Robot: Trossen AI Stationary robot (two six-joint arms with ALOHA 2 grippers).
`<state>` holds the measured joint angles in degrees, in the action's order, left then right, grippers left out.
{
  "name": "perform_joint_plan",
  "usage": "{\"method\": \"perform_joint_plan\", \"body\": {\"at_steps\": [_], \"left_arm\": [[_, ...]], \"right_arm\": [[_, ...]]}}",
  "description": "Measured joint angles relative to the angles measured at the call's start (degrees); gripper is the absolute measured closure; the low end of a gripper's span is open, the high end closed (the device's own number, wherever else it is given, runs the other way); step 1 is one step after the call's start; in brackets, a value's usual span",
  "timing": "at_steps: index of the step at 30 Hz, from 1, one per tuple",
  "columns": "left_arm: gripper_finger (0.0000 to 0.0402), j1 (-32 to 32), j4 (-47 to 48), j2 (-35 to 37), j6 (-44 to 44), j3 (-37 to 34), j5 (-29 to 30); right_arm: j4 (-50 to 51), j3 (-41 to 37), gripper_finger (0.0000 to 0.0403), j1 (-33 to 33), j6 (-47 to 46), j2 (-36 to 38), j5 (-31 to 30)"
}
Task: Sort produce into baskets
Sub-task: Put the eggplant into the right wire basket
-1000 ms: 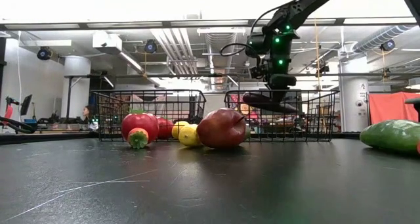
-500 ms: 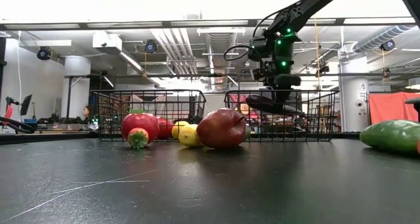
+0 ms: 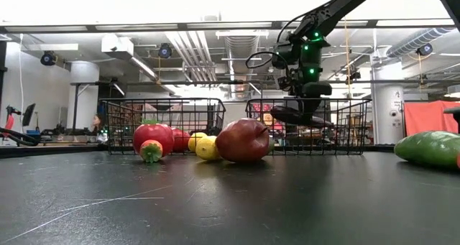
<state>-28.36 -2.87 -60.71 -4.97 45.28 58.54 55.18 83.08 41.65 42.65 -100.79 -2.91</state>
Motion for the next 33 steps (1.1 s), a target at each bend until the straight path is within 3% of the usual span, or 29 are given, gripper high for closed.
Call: {"method": "perform_joint_plan", "body": {"at_steps": [9,27,33], "left_arm": [[0.0123,0.0,0.0,0.0,0.0,0.0,0.0],[0.0123,0.0,0.0,0.0,-0.02,0.0,-0.01],[0.0123,0.0,0.0,0.0,-0.02,0.0,-0.01]], "right_arm": [[-0.57,-0.25,0.0271,0.0,0.61,0.0,0.36],[-3.61,-4.34,0.0271,0.0,-8.84,-0.04,0.35],[-3.63,-4.71,0.0271,0.0,-8.49,-0.04,-2.29]]}}
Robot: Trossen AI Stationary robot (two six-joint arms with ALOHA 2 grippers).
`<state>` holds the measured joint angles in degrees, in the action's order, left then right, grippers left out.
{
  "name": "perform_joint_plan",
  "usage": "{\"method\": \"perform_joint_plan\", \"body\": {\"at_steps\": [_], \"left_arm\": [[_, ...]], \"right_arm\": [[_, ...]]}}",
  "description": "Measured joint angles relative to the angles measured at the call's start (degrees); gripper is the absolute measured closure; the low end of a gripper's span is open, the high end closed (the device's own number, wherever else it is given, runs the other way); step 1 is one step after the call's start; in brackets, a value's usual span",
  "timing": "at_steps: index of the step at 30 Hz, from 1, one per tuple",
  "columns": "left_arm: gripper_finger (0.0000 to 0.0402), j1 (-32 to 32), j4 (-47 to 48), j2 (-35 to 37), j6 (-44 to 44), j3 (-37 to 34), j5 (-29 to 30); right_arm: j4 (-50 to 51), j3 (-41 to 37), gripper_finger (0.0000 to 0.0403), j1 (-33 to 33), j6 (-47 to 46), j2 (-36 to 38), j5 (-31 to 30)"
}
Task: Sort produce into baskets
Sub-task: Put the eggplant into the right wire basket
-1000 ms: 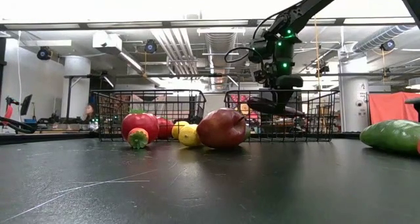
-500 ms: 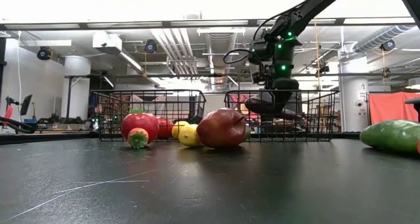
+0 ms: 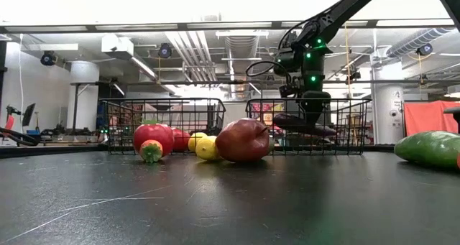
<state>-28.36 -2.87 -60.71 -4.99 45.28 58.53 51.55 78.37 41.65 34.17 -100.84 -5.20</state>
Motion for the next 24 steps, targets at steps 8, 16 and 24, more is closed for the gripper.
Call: {"method": "perform_joint_plan", "body": {"at_steps": [8,16,24], "left_arm": [[0.0123,0.0,0.0,0.0,0.0,0.0,0.01],[0.0123,0.0,0.02,0.0,-0.26,0.0,0.01],[0.0123,0.0,0.2,0.0,-0.26,0.0,-0.01]], "right_arm": [[-1.95,-0.25,0.0271,0.02,1.02,0.0,-2.17],[-4.16,-0.81,0.0271,-0.11,-0.43,-0.71,1.77],[-3.69,-0.85,0.0271,-0.13,-0.55,-3.15,2.31]]}}
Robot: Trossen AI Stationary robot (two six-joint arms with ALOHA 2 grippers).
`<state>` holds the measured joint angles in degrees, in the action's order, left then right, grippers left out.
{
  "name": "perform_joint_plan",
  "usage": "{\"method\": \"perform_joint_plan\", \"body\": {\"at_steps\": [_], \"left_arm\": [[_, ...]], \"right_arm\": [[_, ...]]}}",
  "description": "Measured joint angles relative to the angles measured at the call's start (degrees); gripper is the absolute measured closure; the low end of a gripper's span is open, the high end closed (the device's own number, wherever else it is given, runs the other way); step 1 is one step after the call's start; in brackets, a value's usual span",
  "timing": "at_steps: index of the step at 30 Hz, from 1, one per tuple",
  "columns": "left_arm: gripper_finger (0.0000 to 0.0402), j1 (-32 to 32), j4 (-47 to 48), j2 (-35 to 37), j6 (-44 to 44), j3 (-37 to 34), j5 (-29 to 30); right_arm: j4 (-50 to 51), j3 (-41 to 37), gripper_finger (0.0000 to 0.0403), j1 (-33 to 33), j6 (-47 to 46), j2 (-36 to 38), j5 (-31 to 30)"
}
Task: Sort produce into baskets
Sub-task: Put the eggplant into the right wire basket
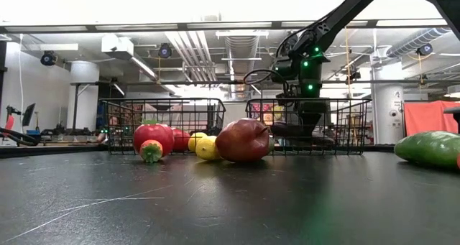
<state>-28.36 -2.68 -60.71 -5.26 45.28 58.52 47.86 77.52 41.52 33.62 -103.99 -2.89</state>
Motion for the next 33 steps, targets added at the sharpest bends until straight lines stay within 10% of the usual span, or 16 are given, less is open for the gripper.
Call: {"method": "perform_joint_plan", "body": {"at_steps": [33], "left_arm": [[0.0123,0.02,0.2,0.0,0.04,0.0,0.02]], "right_arm": [[-0.13,-0.43,0.0271,0.0,4.06,-0.17,-3.09]]}}
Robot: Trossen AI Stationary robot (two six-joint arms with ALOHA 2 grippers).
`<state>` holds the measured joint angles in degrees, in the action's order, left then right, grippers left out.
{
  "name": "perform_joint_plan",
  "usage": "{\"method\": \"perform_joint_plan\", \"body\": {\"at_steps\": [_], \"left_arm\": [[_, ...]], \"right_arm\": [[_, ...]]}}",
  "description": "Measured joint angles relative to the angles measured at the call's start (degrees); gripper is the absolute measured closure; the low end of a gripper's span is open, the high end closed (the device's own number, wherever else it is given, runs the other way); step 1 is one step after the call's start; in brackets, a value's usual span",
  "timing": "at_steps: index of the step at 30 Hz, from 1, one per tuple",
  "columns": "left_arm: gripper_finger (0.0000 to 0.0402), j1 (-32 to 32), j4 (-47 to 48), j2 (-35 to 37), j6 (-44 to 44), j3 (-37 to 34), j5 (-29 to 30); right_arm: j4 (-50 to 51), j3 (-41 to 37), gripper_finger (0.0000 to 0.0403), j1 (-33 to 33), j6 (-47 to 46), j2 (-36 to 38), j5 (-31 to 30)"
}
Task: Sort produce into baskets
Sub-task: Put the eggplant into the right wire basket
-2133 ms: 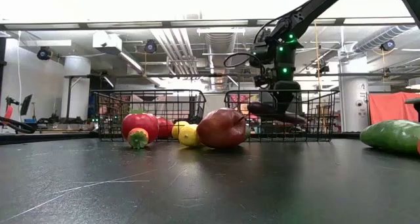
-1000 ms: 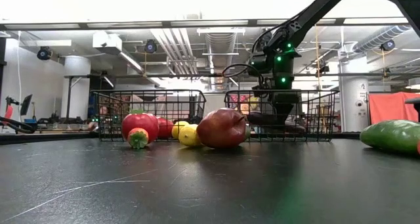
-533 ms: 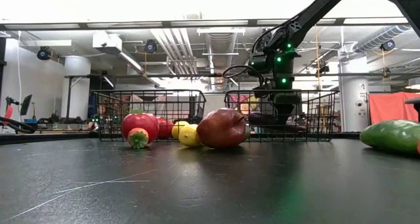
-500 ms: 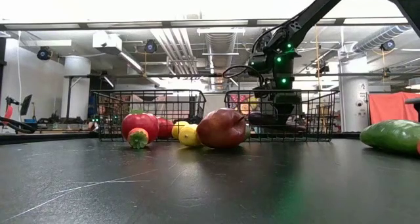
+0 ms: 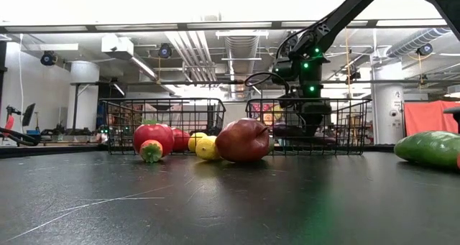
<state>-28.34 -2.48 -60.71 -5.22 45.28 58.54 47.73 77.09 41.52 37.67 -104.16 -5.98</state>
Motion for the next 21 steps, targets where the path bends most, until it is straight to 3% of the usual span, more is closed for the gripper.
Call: {"method": "perform_joint_plan", "body": {"at_steps": [21], "left_arm": [[0.0123,0.01,0.0,0.0,-0.02,-0.02,0.0]], "right_arm": [[-0.69,-1.15,0.0271,0.0,2.13,0.0,1.88]]}}
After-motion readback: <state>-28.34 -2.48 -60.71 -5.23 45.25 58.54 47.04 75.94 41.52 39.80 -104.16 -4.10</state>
